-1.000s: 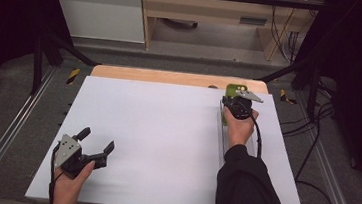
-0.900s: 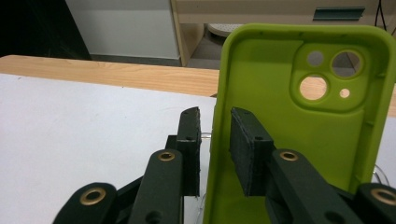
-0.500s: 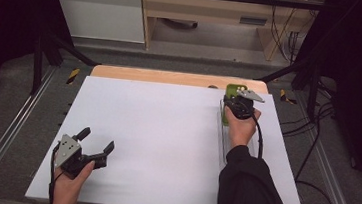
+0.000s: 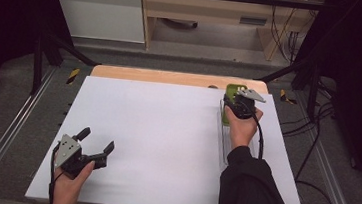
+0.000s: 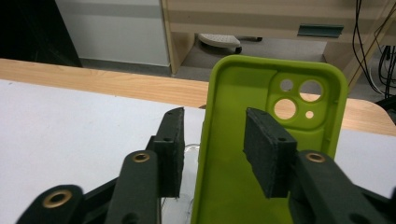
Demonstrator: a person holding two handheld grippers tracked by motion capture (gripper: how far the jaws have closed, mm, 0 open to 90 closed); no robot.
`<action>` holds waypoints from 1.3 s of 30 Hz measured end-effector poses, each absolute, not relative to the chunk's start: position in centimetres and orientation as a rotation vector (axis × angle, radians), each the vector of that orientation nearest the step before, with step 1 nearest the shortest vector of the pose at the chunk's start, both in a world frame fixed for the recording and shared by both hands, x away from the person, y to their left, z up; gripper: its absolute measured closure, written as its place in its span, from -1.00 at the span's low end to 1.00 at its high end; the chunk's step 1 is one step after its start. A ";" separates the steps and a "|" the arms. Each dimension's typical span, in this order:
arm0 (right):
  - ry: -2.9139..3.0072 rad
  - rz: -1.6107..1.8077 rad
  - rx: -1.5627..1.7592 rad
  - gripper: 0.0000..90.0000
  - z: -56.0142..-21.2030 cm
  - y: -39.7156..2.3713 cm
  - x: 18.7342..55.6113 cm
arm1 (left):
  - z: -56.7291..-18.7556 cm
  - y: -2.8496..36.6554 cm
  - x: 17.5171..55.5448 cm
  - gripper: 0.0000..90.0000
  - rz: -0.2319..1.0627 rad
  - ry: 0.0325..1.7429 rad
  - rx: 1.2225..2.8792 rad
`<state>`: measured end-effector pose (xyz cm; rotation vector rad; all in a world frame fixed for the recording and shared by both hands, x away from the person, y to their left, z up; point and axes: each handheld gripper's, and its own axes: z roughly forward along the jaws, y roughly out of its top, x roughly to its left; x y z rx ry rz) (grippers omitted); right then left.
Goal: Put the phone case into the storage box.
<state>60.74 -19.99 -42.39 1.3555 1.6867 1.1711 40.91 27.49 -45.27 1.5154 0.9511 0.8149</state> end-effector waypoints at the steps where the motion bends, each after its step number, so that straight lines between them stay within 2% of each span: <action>1: 1.683 1.173 1.357 0.26 -42.3 -20.0 60.7 | -45.3 27.5 40.9 -0.93 0.815 0.953 1.514; 6: 1.668 1.170 1.370 0.13 -42.2 -20.2 60.7 | -45.3 27.4 40.9 -0.93 0.812 0.955 1.512; 11: 1.648 1.191 1.397 -0.11 -42.0 -20.4 60.6 | -45.3 27.4 40.9 -0.93 0.812 0.956 1.512; 39: 1.567 1.253 1.401 -0.86 -40.9 -20.4 60.2 | -45.4 27.4 41.0 -0.93 0.813 0.953 1.518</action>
